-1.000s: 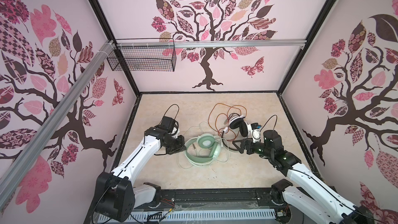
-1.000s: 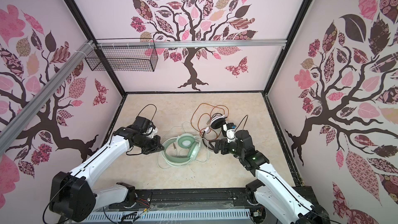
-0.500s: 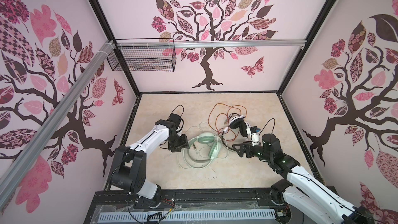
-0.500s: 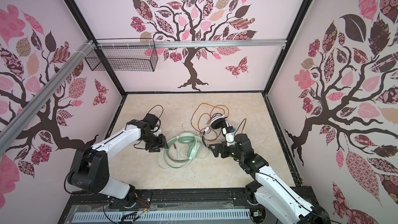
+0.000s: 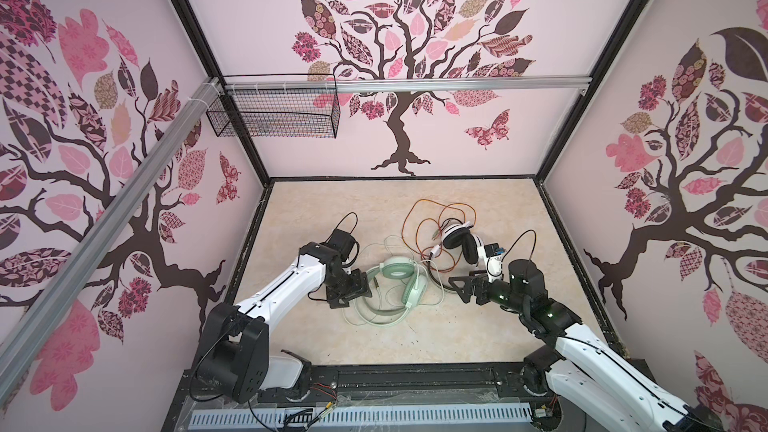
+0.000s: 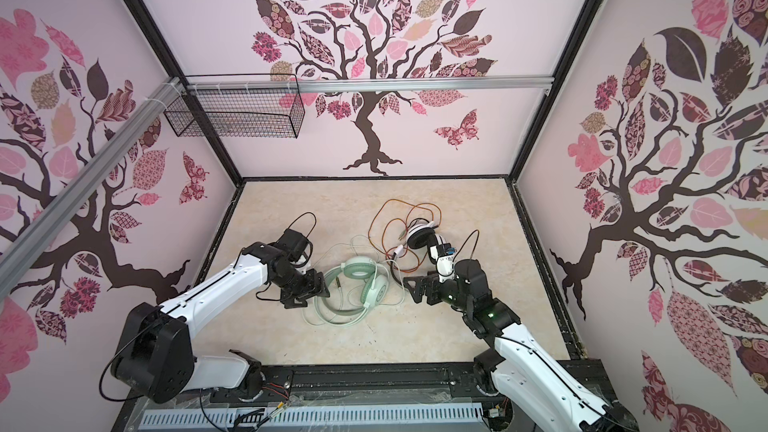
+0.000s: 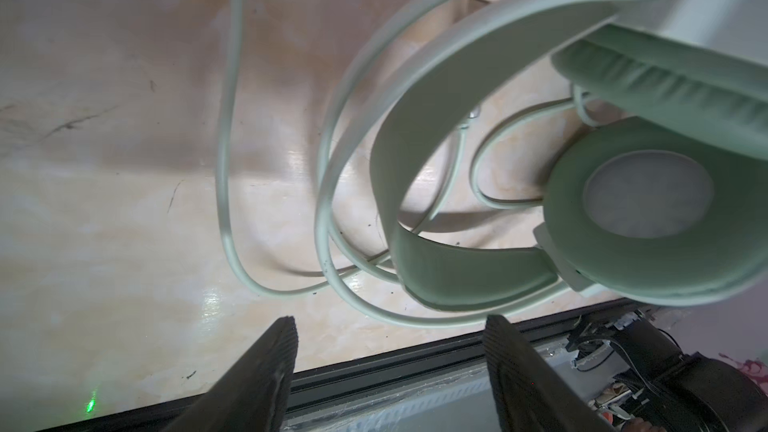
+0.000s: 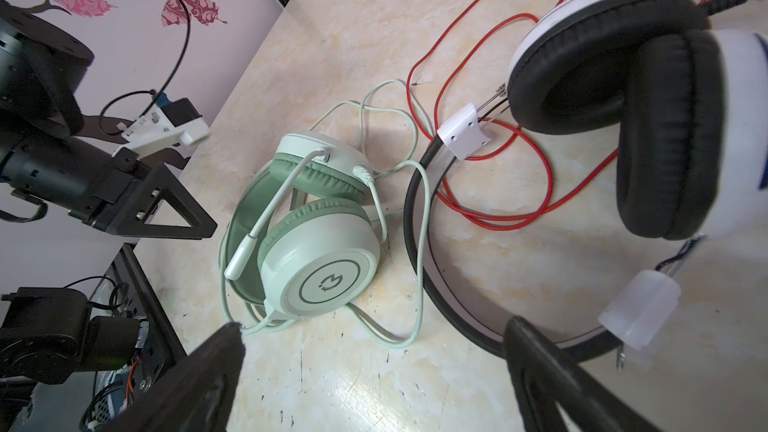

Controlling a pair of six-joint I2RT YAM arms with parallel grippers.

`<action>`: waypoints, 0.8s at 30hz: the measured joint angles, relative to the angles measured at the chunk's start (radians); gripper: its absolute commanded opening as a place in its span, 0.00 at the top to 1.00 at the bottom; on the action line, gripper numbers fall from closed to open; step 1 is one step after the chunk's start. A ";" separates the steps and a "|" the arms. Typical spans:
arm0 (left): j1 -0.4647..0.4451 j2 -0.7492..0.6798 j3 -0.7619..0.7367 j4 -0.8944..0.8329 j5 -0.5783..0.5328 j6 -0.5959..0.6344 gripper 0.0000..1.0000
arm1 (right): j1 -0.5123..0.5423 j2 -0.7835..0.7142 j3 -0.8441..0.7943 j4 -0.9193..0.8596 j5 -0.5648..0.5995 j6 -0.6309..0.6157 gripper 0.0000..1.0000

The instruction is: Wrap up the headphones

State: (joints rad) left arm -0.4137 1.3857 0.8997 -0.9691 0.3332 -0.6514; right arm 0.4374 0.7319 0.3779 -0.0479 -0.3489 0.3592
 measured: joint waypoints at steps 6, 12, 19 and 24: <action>-0.027 0.002 -0.043 0.048 0.001 -0.108 0.26 | 0.000 -0.010 -0.013 0.000 -0.001 0.000 0.00; -0.063 0.068 -0.044 0.089 -0.016 -0.236 0.28 | 0.000 -0.024 -0.013 0.000 -0.010 0.000 0.00; -0.100 0.124 -0.043 0.106 -0.084 -0.353 0.34 | 0.000 -0.047 -0.013 0.002 -0.016 0.000 0.00; -0.100 0.185 -0.043 0.128 -0.123 -0.396 0.45 | 0.000 -0.058 -0.013 0.005 -0.016 0.000 0.00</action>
State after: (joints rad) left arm -0.5133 1.5711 0.8562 -0.8410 0.2104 -1.0470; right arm 0.4374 0.6735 0.3653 -0.0425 -0.3653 0.3595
